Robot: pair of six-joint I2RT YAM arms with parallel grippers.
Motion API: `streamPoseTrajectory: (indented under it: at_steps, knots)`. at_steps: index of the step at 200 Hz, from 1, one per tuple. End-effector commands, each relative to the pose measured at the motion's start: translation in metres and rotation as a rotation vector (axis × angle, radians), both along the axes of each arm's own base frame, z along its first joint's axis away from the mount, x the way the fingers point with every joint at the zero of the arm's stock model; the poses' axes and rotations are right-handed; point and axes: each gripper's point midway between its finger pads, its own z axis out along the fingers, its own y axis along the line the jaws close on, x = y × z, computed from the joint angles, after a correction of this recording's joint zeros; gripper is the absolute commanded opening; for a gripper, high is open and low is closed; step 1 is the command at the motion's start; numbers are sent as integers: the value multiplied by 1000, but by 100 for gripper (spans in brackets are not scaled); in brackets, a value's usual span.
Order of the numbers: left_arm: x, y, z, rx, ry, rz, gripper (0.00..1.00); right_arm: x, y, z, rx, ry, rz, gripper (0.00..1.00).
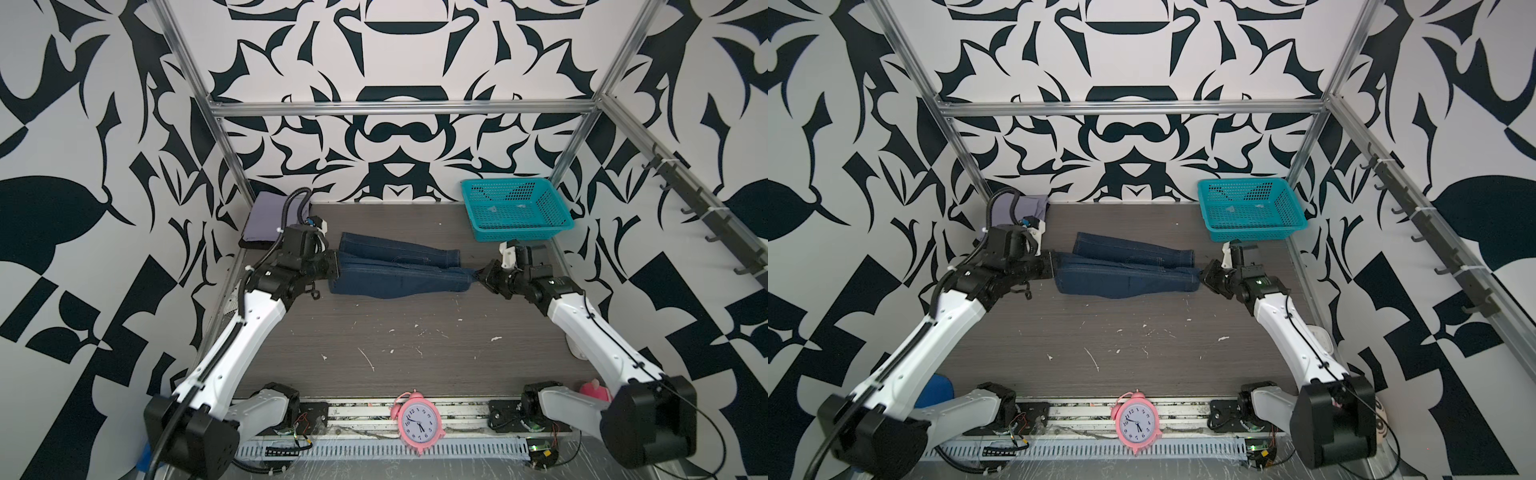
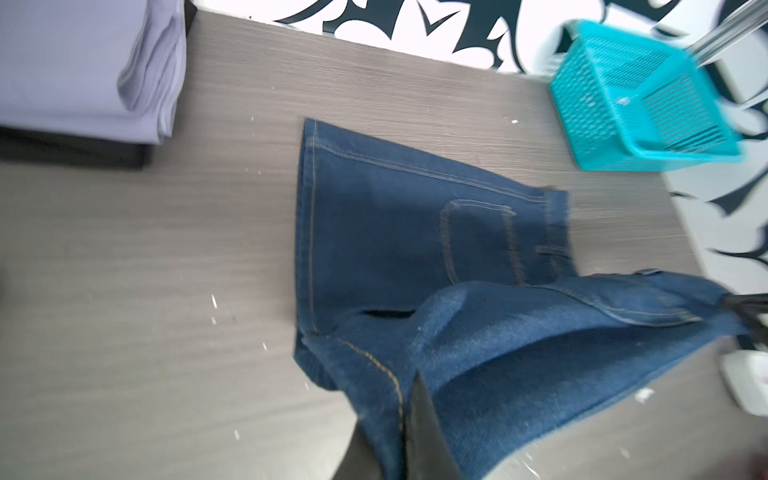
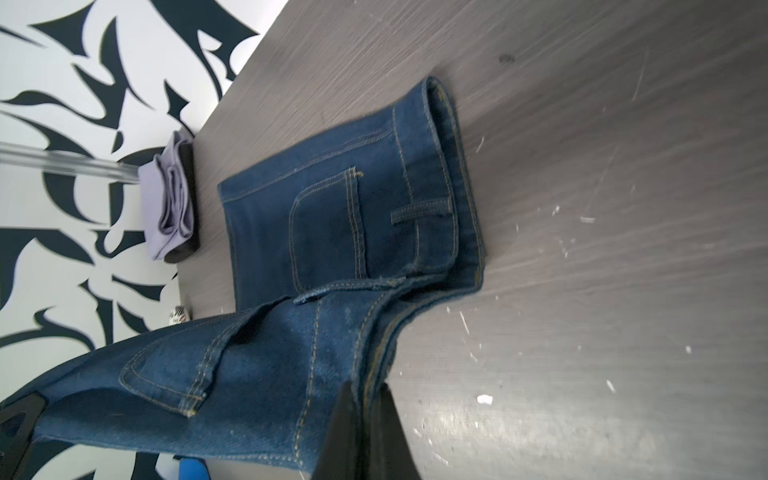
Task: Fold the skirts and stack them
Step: 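Fold the hem over toward the waistband with both grippers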
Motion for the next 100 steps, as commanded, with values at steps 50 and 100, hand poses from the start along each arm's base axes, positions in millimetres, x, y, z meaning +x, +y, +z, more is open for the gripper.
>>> streamPoseTrajectory:
  at_steps: [50, 100]
  knots:
    - [95, 23, -6, 143, -32, -18, 0, 78, -21, -3, -27, 32, -87, 0]
    - [130, 38, -42, 214, 47, 1, 0, 105, -25, -23, -28, 81, -102, 1]
